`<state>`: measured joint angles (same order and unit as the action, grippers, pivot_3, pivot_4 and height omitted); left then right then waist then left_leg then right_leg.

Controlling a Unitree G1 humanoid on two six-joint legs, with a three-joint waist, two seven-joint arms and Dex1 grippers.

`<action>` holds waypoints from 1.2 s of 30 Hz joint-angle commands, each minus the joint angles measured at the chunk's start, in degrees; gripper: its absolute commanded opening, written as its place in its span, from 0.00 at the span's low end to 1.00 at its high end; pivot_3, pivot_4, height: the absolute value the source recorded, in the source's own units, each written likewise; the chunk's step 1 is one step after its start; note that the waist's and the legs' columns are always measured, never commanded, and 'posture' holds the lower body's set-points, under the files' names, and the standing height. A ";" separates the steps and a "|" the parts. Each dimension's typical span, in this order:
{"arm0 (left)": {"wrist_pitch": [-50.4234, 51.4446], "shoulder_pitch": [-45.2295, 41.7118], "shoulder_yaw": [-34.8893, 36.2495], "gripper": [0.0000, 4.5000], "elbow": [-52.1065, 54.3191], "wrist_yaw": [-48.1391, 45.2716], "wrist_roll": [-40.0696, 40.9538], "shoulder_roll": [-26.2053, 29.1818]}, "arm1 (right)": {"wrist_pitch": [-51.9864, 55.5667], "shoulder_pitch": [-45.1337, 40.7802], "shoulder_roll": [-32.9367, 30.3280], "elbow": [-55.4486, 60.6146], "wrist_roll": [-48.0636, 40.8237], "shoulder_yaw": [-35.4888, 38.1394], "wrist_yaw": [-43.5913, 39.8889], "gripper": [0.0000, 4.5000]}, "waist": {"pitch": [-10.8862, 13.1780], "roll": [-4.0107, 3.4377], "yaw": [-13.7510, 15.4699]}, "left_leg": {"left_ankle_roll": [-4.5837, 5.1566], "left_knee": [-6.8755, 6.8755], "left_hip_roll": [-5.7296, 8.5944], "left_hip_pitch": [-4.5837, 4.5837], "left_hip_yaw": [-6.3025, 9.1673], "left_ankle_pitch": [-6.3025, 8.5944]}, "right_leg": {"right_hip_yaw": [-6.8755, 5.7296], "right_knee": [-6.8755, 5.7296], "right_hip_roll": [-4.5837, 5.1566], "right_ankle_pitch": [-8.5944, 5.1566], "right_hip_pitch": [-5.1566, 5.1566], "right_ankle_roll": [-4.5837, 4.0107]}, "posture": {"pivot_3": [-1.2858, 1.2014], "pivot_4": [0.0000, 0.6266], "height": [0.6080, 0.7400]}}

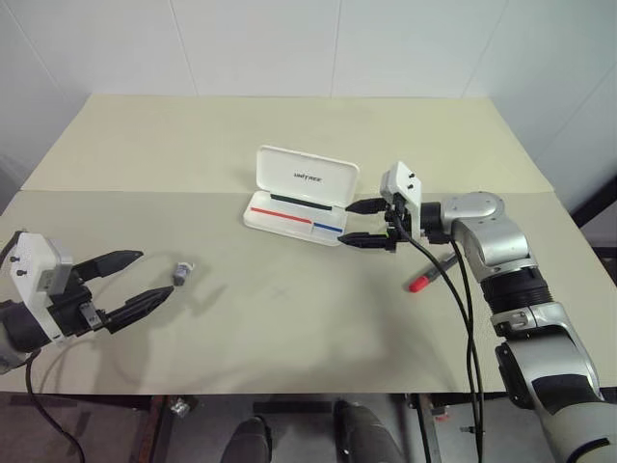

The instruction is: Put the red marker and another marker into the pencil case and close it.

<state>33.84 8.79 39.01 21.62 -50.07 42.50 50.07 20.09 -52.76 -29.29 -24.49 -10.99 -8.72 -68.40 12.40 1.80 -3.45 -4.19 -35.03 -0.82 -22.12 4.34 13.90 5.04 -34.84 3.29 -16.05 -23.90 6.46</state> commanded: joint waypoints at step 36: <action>-2.76 4.14 5.59 0.99 7.01 3.67 1.57 -4.44 | -10.02 -13.08 14.73 -23.49 15.98 -8.66 10.35 1.00 | -0.01 0.02 -1.51 | -0.05 0.04 -0.02 -0.08 -0.09 0.07 | 0.08 -0.23 -0.02 0.44 -0.24 0.79 | 0.52 0.24 1.00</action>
<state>31.26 12.35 42.18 26.77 -46.81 42.83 45.77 11.20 -64.12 -13.95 -48.62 4.85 -18.24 -57.91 12.39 1.82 -4.96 -4.24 -34.99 -0.84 -22.20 4.25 13.97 5.12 -35.08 3.26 -15.61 -24.15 7.25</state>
